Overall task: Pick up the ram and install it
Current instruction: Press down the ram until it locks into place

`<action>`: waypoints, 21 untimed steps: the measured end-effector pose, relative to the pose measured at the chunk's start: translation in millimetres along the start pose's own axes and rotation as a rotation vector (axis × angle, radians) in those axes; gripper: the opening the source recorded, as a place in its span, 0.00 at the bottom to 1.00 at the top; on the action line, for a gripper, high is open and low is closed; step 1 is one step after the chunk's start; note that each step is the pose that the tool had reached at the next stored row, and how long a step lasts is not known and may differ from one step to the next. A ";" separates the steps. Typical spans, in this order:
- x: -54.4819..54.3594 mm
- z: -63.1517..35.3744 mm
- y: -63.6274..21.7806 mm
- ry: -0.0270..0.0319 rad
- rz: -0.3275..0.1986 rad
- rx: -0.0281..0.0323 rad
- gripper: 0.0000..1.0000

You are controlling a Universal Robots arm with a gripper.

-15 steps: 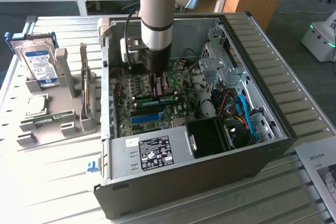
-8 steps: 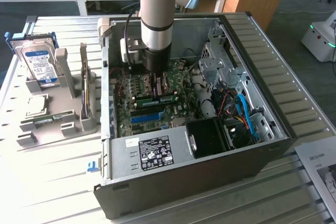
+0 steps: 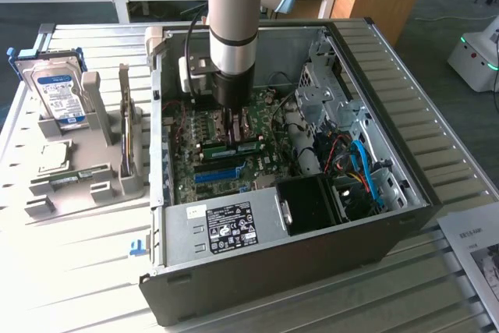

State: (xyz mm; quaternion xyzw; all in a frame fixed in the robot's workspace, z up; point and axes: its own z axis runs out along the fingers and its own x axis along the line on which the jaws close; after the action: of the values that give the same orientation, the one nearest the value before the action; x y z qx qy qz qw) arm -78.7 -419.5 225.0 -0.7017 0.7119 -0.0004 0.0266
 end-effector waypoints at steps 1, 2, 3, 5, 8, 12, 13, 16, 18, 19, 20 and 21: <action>0.1 -2.1 0.1 0.0011 0.000 -0.0009 0.10; 0.0 -3.5 0.0 0.0008 0.000 -0.0009 0.10; 0.0 -4.7 0.0 0.0009 0.000 -0.0010 0.10; -0.1 -7.4 -0.1 0.0010 0.000 -0.0011 0.10; -0.3 -12.1 -0.3 0.0011 0.000 -0.0013 0.10; -0.5 -18.9 -0.5 0.0010 0.000 -0.0014 0.10; -0.6 -20.2 -0.5 0.0011 0.000 -0.0015 0.10; -0.7 -23.8 -0.7 0.0010 0.000 -0.0015 0.10; -0.8 -26.2 -0.8 0.0011 0.000 -0.0016 0.10; -0.8 -27.3 -0.9 0.0011 0.000 -0.0016 0.10; -0.9 -28.4 -0.9 0.0010 0.000 -0.0016 0.10; -0.9 -29.5 -0.9 0.0011 0.000 -0.0017 0.10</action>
State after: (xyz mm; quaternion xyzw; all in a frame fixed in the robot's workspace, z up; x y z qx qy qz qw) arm -78.9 -419.6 254.5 -0.7017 0.7120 -0.0002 0.0256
